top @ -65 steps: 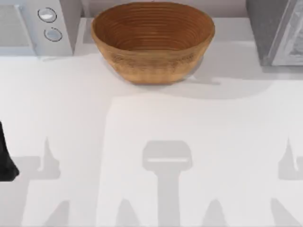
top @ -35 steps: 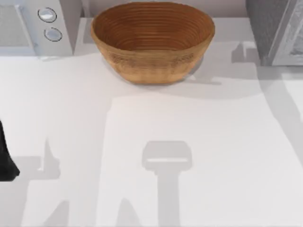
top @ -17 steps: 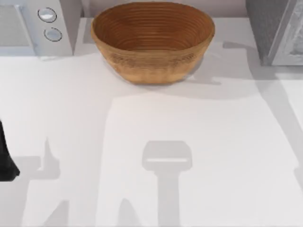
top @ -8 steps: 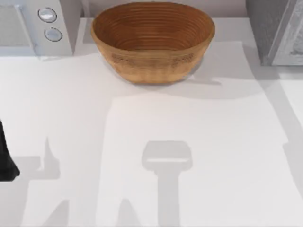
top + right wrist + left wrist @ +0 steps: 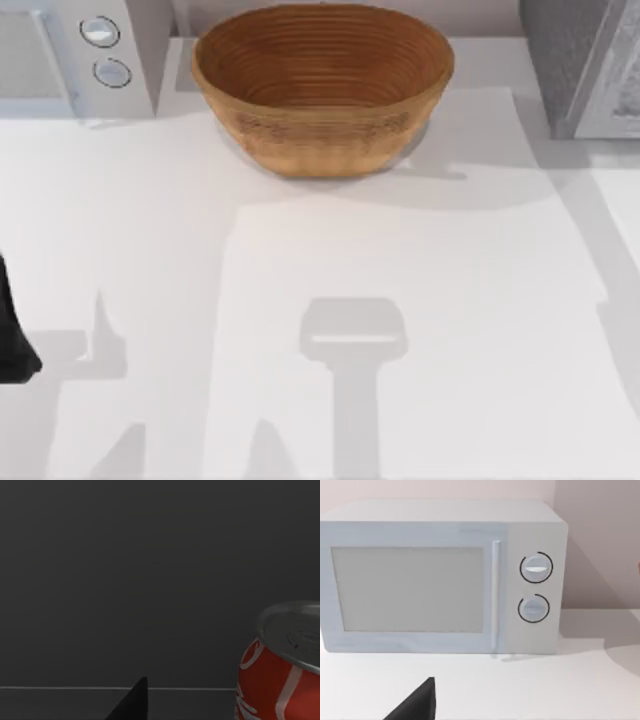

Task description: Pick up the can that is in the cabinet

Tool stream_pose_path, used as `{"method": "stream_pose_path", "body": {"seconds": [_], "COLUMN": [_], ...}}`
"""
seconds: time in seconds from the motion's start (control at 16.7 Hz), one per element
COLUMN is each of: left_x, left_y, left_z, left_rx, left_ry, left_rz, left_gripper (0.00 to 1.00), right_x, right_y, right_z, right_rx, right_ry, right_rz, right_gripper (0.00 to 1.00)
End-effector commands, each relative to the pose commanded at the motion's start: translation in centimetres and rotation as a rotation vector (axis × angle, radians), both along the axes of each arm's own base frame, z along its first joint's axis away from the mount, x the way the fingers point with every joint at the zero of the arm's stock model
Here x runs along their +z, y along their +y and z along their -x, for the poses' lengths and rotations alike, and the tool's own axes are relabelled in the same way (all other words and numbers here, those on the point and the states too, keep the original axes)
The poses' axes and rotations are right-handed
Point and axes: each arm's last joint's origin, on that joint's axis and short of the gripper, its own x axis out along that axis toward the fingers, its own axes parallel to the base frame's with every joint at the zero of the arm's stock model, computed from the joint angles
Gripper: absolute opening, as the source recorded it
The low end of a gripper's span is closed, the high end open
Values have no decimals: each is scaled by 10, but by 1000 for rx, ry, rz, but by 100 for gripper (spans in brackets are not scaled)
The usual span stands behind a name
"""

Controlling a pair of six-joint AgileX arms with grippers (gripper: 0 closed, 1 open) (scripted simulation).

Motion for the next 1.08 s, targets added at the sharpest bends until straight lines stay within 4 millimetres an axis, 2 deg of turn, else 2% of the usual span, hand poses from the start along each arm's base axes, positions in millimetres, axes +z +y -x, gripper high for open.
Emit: {"method": "stream_pose_path", "body": {"seconds": [0.48, 1.08], "left_x": [0, 0], "left_y": [0, 0], "left_z": [0, 0], "left_rx": [0, 0], "left_ry": [0, 0], "left_rz": [0, 0], "left_gripper": [100, 100], "right_x": [0, 1], "right_y": [0, 1], "right_z": [0, 2], "right_rx": [0, 2], "right_ry": [0, -1], "right_rz": [0, -1], "right_gripper": [2, 0]}}
